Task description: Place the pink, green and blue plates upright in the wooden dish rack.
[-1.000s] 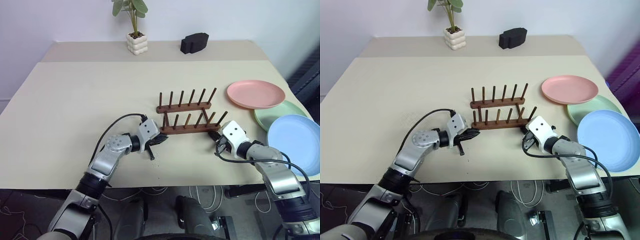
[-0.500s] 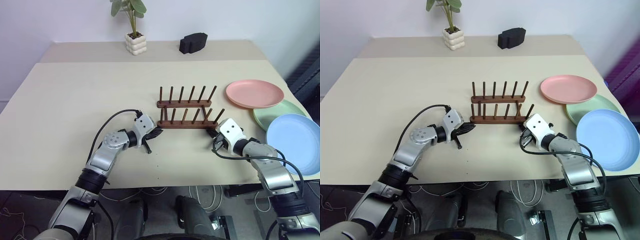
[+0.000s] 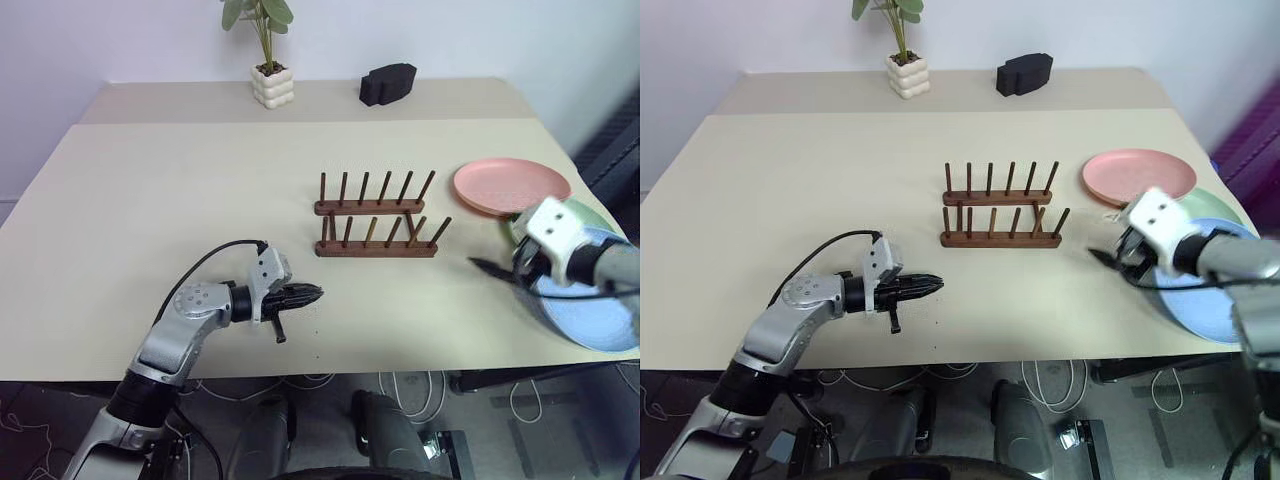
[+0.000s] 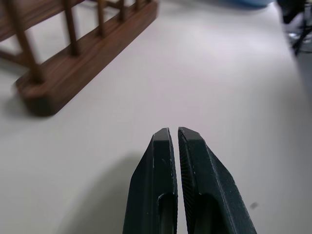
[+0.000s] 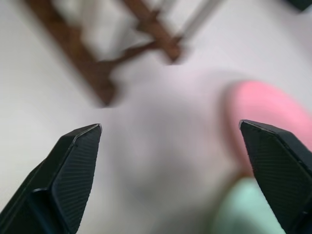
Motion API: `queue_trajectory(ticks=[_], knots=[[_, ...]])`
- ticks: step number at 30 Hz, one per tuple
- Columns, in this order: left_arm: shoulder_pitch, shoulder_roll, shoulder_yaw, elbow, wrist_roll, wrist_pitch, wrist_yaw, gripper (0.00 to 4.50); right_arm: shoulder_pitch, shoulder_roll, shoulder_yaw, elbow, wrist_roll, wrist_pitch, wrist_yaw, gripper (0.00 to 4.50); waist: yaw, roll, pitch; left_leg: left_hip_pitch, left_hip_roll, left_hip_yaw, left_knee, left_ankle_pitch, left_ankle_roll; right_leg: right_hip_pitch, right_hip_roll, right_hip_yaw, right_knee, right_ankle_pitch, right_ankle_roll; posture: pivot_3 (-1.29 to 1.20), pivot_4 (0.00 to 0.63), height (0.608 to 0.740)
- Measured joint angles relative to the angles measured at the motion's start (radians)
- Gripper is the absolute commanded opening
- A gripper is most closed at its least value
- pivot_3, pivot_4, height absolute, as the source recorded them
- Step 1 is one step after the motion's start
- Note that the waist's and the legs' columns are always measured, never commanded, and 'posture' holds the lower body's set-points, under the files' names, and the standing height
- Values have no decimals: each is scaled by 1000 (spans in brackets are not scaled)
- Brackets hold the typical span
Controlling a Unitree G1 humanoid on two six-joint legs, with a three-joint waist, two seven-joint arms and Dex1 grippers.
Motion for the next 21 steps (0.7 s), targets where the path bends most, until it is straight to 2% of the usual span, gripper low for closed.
queue_trajectory(ticks=[3,7,10,16,17,18,21], knots=[[-15,-19,-6,-15,-9,10,0,203,-114,15,89,130,-68,-64,-2,4345,-2,0,0,-1,-1,1,-1,0,0,-2,1,0,0,2,-3,0,150,738],[-32,-56,-35,-32,-9,15,6,203,-371,96,242,476,-218,-174,-55,4345,-4,1,1,-1,-2,2,0,0,0,-2,1,2,1,3,-4,0,150,738],[-26,-63,-44,-42,-8,25,16,203,-496,140,307,689,-301,-263,-93,4345,-1,1,1,-2,-2,2,-1,0,0,-3,1,1,1,3,-4,0,150,738],[-2,-67,-39,-50,-8,27,48,203,-620,194,397,1009,-414,-411,-116,4345,-3,1,1,-2,-3,2,-1,0,0,-3,0,2,0,3,-4,0,150,738],[2,-68,-39,-51,-8,27,52,203,-637,196,404,1033,-424,-427,-118,3832,-4,1,1,-2,-3,2,-1,0,0,-3,0,2,1,3,-4,0,150,738],[5,-72,-39,-52,-8,27,55,203,-653,197,413,1064,-438,-443,-121,3547,-5,1,1,-2,-3,2,-1,0,0,-3,0,2,1,3,-4,0,150,738],[15,-72,-39,-54,-8,27,67,203,-667,202,426,1119,-465,-480,-127,1996,-5,2,1,-2,-2,2,-1,0,0,-3,1,2,1,3,-4,0,150,738]])
